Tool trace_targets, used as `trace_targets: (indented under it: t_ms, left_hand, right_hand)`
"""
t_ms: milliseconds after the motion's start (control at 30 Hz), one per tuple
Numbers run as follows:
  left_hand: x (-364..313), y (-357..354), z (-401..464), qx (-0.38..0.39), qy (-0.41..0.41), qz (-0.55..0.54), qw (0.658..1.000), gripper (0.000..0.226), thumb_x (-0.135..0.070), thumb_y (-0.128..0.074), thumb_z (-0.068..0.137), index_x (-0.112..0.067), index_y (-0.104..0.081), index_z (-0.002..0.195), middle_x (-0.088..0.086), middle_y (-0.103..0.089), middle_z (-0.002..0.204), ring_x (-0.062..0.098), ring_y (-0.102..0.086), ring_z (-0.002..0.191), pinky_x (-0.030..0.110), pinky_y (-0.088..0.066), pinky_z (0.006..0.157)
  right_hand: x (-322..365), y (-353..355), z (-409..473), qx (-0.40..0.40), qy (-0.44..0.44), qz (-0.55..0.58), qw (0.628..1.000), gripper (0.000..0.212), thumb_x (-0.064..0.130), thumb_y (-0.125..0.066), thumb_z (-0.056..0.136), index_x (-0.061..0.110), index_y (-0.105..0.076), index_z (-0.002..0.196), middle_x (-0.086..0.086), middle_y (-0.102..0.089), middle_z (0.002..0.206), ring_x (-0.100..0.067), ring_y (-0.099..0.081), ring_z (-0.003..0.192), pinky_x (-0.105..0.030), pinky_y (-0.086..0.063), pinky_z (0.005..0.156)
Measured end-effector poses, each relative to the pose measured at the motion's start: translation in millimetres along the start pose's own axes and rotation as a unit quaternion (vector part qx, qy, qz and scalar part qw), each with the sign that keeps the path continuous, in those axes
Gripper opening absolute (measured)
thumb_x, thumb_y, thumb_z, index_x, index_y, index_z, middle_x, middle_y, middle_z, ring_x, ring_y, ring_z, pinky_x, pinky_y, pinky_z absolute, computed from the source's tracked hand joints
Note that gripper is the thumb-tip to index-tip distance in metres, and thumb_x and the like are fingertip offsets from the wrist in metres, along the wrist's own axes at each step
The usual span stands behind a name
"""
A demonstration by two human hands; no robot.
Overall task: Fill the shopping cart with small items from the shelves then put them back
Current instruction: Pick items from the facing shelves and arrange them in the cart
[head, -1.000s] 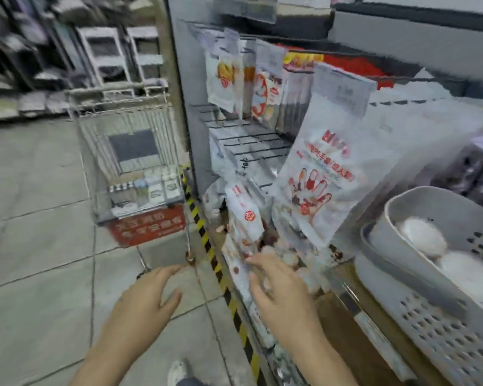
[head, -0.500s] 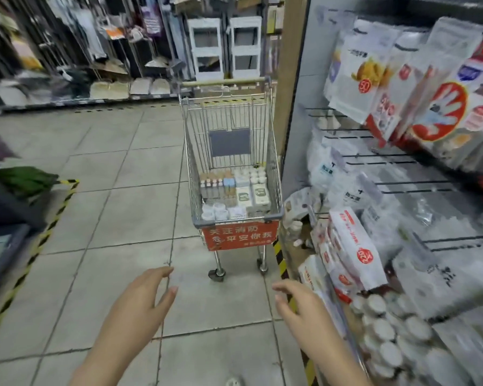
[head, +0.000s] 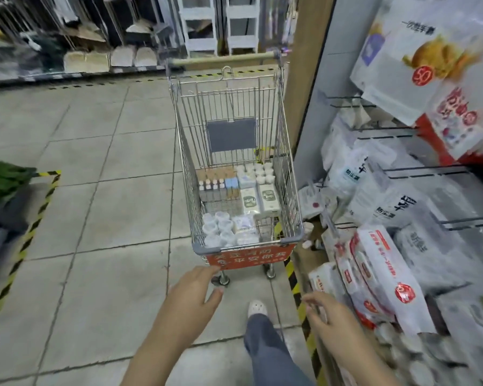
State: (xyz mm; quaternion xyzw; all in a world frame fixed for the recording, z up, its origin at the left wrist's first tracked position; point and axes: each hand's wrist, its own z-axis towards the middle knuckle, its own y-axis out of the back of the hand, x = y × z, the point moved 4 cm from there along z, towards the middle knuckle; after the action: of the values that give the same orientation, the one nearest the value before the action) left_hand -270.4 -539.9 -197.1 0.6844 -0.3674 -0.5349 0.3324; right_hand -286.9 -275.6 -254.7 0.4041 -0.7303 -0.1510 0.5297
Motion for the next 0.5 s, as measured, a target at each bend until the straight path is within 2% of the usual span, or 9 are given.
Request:
trace_targets:
  t_ms: [67,133,200,267,333,400,500]
  left_hand:
    - [-1,2,31,0.008,-0.006,-0.001,1.0,0.04,-0.035,-0.046,0.097,-0.031,-0.042,0.136,-0.013,-0.048,0.136,0.006,-0.043,0.125,0.022,-0.034,0.101]
    - [4,4,62,0.016,-0.001,-0.003,1.0,0.039,-0.033,-0.048,0.097,-0.028,-0.044,0.135,-0.012,-0.05,0.135,0.006,-0.044,0.124,0.018,-0.032,0.096]
    - [17,8,91,0.014,0.024,0.0,1.0,0.043,-0.034,-0.049,0.096,-0.022,-0.044,0.137,-0.007,-0.05,0.136,0.01,-0.045,0.125,0.02,-0.033,0.098]
    - [32,9,117,0.012,0.057,-0.002,0.998,0.043,-0.033,-0.052,0.095,-0.02,-0.046,0.136,-0.004,-0.053,0.133,0.015,-0.05,0.12,0.023,-0.037,0.095]
    - [45,6,138,0.023,0.077,0.0,0.997,0.041,-0.032,-0.052,0.094,-0.021,-0.048,0.133,-0.004,-0.055,0.128,0.016,-0.053,0.113,0.024,-0.039,0.09]
    - [56,0,156,0.045,0.083,0.006,0.996,0.04,-0.03,-0.051,0.094,-0.023,-0.048,0.133,-0.005,-0.056,0.127,0.016,-0.054,0.112,0.024,-0.04,0.088]
    - [73,-11,177,0.083,0.096,0.007,0.992,0.041,-0.031,-0.05,0.095,-0.024,-0.046,0.135,-0.006,-0.056,0.128,0.015,-0.053,0.114,0.025,-0.042,0.09]
  right_hand:
    - [7,4,33,0.011,-0.002,0.001,1.0,0.022,0.017,-0.055,0.094,0.024,-0.061,0.114,0.01,-0.062,0.108,-0.008,-0.058,0.105,-0.015,-0.041,0.084]
    - [20,8,67,0.026,0.005,0.008,1.0,0.02,0.016,-0.054,0.094,0.029,-0.059,0.109,0.015,-0.062,0.104,-0.007,-0.059,0.103,-0.018,-0.044,0.084]
    - [35,12,103,0.033,0.028,0.012,0.999,0.021,0.017,-0.054,0.094,0.035,-0.056,0.105,0.019,-0.06,0.101,-0.003,-0.059,0.095,-0.015,-0.043,0.078]
    - [50,14,136,0.05,0.051,0.002,0.997,0.022,0.019,-0.054,0.095,0.035,-0.057,0.109,0.019,-0.06,0.103,0.004,-0.056,0.087,-0.011,-0.042,0.074]
    - [62,14,166,0.065,0.062,-0.003,0.996,0.023,0.023,-0.053,0.096,0.031,-0.059,0.117,0.018,-0.06,0.109,0.007,-0.055,0.095,-0.013,-0.045,0.084]
    - [69,11,190,0.081,0.061,-0.016,0.995,0.027,0.025,-0.052,0.097,0.026,-0.059,0.122,0.016,-0.059,0.116,0.002,-0.056,0.105,-0.016,-0.044,0.091]
    - [67,1,216,0.112,0.043,-0.041,0.992,0.025,0.024,-0.05,0.098,0.024,-0.059,0.121,0.013,-0.06,0.117,-0.001,-0.057,0.103,-0.003,-0.04,0.079]
